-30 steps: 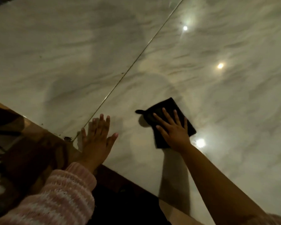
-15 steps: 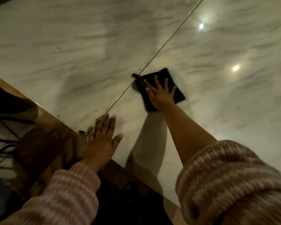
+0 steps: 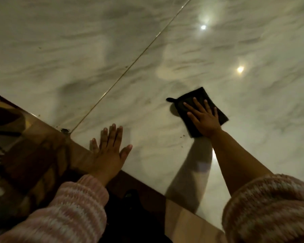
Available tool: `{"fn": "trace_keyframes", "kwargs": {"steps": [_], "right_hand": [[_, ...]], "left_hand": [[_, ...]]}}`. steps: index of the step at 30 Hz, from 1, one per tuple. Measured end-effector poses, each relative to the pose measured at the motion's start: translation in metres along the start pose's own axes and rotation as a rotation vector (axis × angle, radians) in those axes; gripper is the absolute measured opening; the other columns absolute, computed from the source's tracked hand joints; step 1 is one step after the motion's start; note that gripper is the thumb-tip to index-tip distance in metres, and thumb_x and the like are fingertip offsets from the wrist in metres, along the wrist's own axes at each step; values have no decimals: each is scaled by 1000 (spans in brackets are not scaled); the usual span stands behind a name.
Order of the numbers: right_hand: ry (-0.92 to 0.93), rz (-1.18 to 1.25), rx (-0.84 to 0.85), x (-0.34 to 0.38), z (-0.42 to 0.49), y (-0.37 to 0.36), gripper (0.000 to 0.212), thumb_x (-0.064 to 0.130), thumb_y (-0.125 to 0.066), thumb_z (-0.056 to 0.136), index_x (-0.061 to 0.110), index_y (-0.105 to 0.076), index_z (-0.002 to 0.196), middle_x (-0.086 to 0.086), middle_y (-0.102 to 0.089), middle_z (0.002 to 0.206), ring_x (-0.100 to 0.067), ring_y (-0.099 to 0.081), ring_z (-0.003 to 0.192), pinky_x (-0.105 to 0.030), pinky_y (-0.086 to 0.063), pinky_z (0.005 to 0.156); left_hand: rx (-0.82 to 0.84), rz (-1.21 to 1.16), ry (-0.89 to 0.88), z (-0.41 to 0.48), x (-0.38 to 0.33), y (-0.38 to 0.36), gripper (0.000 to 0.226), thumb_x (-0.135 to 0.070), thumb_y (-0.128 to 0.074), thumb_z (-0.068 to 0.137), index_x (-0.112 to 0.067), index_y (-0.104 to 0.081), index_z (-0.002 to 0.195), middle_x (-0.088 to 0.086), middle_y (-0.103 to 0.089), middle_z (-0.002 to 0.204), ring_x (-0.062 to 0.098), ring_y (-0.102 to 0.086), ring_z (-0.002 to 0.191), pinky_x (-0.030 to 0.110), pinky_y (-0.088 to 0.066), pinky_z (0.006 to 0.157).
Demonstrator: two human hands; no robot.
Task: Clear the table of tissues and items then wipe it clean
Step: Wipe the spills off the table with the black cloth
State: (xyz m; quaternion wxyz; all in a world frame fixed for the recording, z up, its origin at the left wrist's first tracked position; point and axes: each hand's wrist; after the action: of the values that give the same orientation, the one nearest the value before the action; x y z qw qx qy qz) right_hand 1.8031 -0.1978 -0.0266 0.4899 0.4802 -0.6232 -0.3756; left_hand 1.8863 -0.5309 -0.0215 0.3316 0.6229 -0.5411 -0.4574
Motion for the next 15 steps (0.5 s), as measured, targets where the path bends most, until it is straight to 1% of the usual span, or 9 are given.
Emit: {"fn": "trace_keyframes", "kwargs": {"steps": [2,4,6,10,13,15], "right_hand": [[-96,23,-31,-25,-27,0,54,64,-14,86,58,-13,140,18,1,157,-21,7,146,-54,6,114],[-193,43,-51,-49,-58,-2,50,63,-19,92,56,-13,141,15,1,158,-22,8,146,-55,7,114],[-297,76,-61,-69,-92,-4,46,56,-24,97,55,-12,142,14,2,158,-22,9,146,-55,7,114],[-461,120,-101,-96,-147,-14,46,53,-25,97,54,-13,142,13,1,159,-24,8,146,-55,6,114],[-573,151,-138,-110,-197,-23,46,54,-24,97,55,-11,142,13,1,159,-26,8,146,-57,5,114],[-657,171,-166,-110,-226,-31,47,53,-23,98,54,-10,143,12,2,159,-27,9,146,-58,5,113]], "left_hand": [[15,-13,-21,-9,-10,-3,68,-57,-12,93,-29,30,139,-7,33,150,18,24,141,47,13,113],[28,-9,-59,-22,-23,-6,68,-56,-12,94,-29,30,140,-8,36,147,16,25,140,47,13,113],[24,3,-104,-38,-38,-9,68,-56,-13,94,-29,32,138,-10,41,142,13,29,137,45,15,112],[40,4,-168,-56,-56,-18,68,-60,-9,90,-33,33,136,-12,48,134,11,36,127,39,21,107],[61,11,-210,-73,-72,-29,69,-62,-4,84,-32,32,135,-11,46,136,11,36,128,42,19,109],[69,34,-229,-84,-81,-34,68,-60,-7,89,-30,31,137,-9,43,138,11,35,129,44,17,111]]}}
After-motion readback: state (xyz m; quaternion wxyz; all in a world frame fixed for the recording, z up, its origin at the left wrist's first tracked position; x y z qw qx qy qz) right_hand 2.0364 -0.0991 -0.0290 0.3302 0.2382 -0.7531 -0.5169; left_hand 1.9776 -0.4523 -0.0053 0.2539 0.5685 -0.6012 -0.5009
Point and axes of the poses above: each hand's wrist, its own z-axis towards the middle knuckle, its own y-axis out of the back of the hand, x = y × z
